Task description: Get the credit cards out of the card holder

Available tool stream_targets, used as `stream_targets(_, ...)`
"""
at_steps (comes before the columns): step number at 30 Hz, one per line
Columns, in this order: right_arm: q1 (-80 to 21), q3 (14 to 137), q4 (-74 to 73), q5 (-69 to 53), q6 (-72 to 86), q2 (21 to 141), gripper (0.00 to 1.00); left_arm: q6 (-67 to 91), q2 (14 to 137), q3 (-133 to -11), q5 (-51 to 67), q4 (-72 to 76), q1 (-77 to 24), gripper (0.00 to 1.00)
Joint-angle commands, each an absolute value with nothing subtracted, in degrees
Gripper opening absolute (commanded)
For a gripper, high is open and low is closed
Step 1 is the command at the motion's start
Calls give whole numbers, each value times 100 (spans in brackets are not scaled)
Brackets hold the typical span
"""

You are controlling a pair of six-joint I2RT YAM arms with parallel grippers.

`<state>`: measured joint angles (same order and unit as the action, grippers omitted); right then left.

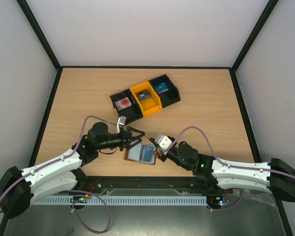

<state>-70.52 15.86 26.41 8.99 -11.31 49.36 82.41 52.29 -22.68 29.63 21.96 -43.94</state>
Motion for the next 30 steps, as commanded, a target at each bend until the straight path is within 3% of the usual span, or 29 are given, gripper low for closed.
stream_targets(1, -7098, 1517, 2910, 781, -1490, 4815, 2, 8362, 5430, -2174, 3117, 2599, -4359, 60)
stream_targets(6, -7102, 1240, 3351, 555, -1888, 4896, 3, 8241, 5748, -2201, 3260, 2730, -4349, 58)
stream_targets(12, -7102, 1192, 3379, 642, -2004, 5014, 2, 8299, 5924, -2158, 3319, 2910, -4347, 42)
stream_targets(17, -7102, 1231, 3242, 1008, -1774, 5092, 2, 8213, 6054, -2154, 3335, 2810, -4280, 42)
stream_targets(21, -7106, 1928, 2043, 1673, 284, 5229, 3, 7798, 6077, -2091, 3204, 2346, -4166, 44)
stream_targets(26, -7094, 2359, 838, 1727, 3147, 5536, 24, 6972, 6356, -2080, 2971, 1639, -4087, 46)
stream_targets(30, -6929, 2090, 960, 1175, 4039, 5499, 27, 6743, 6745, -1894, 2988, 1868, -4087, 43)
